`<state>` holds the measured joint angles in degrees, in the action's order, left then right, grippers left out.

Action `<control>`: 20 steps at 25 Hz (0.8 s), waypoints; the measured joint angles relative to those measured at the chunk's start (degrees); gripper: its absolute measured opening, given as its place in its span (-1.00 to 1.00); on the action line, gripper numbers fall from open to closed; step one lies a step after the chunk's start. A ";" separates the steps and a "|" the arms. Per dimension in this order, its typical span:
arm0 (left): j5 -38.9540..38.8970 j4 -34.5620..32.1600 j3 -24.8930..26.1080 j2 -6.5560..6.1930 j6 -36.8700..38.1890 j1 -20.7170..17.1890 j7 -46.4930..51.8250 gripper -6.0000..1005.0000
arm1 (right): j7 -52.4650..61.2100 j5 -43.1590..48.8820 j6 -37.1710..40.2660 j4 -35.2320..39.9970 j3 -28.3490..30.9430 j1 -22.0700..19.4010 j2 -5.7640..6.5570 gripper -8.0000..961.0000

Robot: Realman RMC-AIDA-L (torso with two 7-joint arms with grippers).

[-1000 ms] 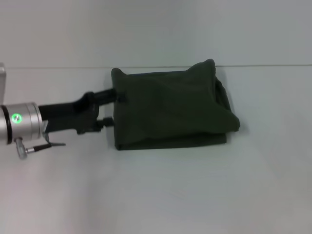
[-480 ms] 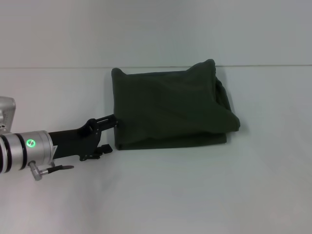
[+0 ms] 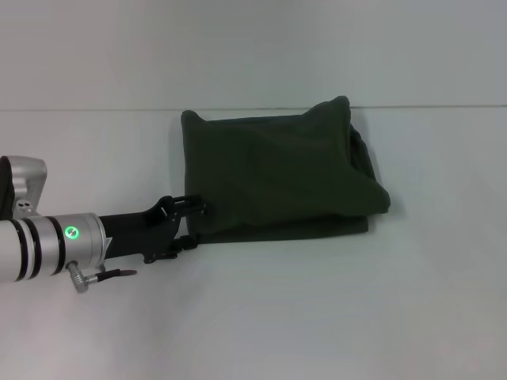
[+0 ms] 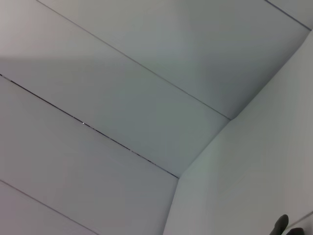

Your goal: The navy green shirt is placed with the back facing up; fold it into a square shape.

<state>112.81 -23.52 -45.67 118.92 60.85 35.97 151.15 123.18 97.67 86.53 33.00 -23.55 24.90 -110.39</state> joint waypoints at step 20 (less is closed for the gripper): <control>0.75 -1.22 -1.60 0.02 -1.02 -0.64 -0.33 -0.66 | 0.04 -0.03 0.48 -0.84 0.71 -0.03 0.00 0.96</control>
<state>113.56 -24.74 -47.26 118.95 59.83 35.33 150.82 123.22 97.64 87.01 32.16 -22.83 24.87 -110.39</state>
